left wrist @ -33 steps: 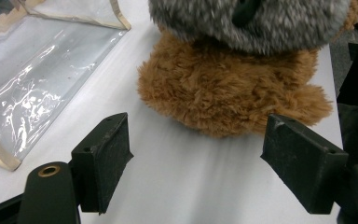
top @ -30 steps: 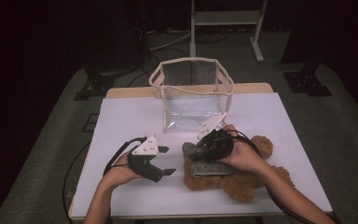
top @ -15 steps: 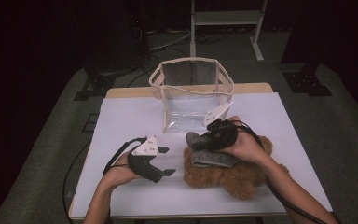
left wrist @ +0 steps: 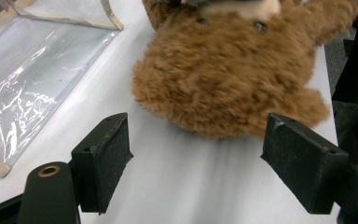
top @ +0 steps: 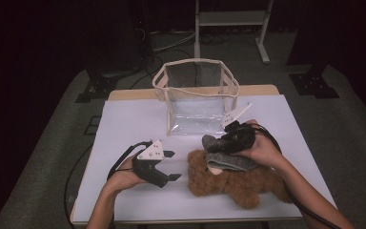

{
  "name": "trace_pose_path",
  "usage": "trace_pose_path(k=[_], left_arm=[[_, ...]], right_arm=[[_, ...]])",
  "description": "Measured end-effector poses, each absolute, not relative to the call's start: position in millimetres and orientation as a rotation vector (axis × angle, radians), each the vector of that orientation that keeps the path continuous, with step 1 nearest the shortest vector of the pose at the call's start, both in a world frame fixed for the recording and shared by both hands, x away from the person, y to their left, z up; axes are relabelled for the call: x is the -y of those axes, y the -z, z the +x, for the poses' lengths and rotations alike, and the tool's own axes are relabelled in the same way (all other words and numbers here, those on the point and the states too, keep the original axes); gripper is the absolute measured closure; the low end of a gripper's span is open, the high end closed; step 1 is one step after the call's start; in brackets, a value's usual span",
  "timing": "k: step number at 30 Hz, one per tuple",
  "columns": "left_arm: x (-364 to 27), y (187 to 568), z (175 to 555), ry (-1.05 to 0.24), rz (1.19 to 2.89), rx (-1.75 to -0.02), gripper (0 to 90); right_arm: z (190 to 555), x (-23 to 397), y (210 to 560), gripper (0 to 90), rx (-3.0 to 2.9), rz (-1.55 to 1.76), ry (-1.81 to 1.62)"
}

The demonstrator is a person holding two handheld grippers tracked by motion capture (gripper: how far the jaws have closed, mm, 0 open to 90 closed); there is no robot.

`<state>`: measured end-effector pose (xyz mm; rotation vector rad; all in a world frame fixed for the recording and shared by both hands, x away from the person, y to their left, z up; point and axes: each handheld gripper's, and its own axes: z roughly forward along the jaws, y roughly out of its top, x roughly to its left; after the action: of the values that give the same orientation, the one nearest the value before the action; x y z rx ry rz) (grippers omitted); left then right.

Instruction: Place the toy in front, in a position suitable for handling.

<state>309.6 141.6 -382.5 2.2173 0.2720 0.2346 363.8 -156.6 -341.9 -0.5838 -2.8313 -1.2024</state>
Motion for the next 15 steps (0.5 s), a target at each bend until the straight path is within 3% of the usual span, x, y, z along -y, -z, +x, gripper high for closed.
trace_pose_path(k=[6,15], left_arm=[[-130,384,305,-0.209,2.204,-0.245,22.5],[-94,392,289,-0.129,2.217,-0.073,23.4]], right_arm=[[341,159,345,71.0,2.793,-0.536,1.216],[322,161,345,70.9,2.798,-0.494,1.226]])
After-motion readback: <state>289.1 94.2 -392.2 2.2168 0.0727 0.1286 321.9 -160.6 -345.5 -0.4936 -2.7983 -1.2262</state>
